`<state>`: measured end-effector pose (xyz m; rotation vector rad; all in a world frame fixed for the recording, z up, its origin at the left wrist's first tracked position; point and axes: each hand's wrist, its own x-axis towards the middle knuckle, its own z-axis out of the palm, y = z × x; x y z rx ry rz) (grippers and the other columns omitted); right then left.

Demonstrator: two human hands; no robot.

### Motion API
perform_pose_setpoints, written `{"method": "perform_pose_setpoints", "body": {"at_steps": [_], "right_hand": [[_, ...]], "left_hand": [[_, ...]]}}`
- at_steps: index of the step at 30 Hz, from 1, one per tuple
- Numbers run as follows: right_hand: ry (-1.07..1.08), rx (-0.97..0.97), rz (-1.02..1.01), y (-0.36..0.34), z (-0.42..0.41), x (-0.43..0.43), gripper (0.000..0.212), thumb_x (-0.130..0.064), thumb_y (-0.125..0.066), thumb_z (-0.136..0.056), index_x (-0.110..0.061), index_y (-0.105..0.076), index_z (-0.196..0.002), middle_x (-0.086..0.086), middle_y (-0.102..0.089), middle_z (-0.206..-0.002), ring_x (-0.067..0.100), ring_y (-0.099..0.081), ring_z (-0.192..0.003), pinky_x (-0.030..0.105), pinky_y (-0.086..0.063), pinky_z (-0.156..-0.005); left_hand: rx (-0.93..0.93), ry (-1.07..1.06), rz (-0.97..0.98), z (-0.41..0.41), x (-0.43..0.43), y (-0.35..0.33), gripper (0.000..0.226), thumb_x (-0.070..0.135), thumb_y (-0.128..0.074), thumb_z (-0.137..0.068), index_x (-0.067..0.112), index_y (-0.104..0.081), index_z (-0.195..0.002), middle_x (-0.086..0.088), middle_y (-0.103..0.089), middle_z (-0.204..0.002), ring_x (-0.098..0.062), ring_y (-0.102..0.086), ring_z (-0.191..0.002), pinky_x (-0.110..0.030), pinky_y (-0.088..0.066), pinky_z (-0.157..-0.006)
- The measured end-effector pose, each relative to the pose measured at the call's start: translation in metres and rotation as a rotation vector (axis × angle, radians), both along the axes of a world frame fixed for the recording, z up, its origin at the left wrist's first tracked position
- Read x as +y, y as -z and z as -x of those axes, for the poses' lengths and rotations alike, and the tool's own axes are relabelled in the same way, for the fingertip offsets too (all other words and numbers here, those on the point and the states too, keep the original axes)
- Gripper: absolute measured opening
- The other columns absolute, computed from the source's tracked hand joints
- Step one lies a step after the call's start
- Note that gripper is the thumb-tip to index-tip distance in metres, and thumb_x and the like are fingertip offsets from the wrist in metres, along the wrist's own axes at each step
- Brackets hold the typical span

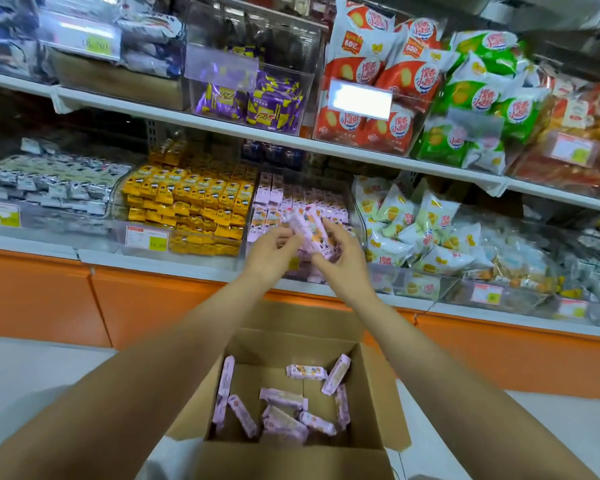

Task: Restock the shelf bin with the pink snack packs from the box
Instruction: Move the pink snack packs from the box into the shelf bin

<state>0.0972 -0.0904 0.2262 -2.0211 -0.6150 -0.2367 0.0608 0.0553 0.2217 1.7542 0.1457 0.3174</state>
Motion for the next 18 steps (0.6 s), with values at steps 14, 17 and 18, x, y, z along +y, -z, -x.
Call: {"method": "perform_pose_setpoints", "body": {"at_steps": [14, 17, 18], "right_hand": [[0.411, 0.061, 0.426, -0.011, -0.184, 0.089, 0.042, -0.042, -0.067, -0.084, -0.003, -0.054, -0.078, 0.024, -0.061, -0.095, 0.038, -0.059, -0.098, 0.041, -0.047, -0.078], [0.409, 0.079, 0.419, -0.002, -0.194, 0.103, 0.058, -0.050, -0.066, -0.084, -0.011, -0.034, -0.055, 0.017, -0.050, -0.071, 0.032, -0.056, -0.072, 0.036, -0.037, -0.060], [0.388, 0.069, 0.415, 0.002, -0.196, 0.105, 0.060, -0.052, -0.064, -0.084, -0.010, -0.034, -0.054, 0.017, -0.048, -0.068, 0.029, -0.052, -0.067, 0.036, -0.034, -0.058]], "left_hand": [[-0.181, -0.149, -1.247, -0.083, 0.078, 0.050, 0.057, 0.042, -0.024, -0.098, 0.011, -0.055, -0.134, -0.010, -0.050, -0.143, -0.032, -0.031, -0.142, -0.051, -0.017, -0.117], [-0.233, -0.188, -1.254, -0.087, 0.077, 0.057, 0.053, 0.040, -0.027, -0.100, 0.011, -0.057, -0.131, -0.009, -0.052, -0.141, -0.032, -0.032, -0.141, -0.053, -0.022, -0.116], [-0.249, -0.194, -1.250, -0.088, 0.077, 0.058, 0.051, 0.040, -0.028, -0.100, 0.011, -0.057, -0.132, -0.009, -0.051, -0.142, -0.032, -0.031, -0.142, -0.053, -0.022, -0.116]]}}
